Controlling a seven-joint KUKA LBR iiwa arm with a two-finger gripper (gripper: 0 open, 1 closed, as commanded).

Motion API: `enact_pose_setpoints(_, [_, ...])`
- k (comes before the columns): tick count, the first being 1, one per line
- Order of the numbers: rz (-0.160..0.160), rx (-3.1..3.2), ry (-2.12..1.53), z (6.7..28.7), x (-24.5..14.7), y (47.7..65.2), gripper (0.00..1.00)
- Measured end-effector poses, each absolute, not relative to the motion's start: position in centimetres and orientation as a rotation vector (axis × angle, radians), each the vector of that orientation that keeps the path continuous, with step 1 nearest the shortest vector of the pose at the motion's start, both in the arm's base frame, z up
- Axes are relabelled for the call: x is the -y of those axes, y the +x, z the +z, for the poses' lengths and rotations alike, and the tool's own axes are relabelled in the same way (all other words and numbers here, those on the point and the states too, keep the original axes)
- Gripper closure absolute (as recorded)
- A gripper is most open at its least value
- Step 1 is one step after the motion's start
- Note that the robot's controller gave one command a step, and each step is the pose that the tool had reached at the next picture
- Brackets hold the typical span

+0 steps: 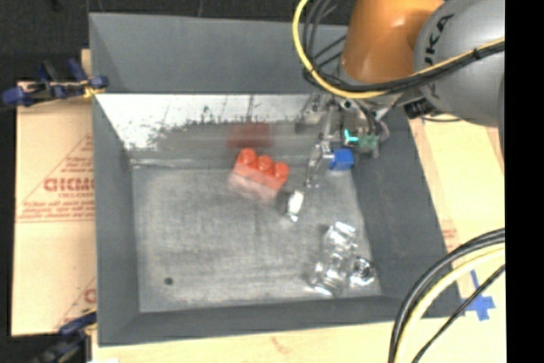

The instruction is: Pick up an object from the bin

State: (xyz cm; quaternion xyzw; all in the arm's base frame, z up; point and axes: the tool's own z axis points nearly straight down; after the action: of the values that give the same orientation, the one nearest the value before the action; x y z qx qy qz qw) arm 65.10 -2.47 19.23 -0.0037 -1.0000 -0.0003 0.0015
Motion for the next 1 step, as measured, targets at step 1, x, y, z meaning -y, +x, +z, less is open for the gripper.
enact_pose_setpoints(1, [0.004,3.063,0.742,7.43,-0.86,64.69,0.00])
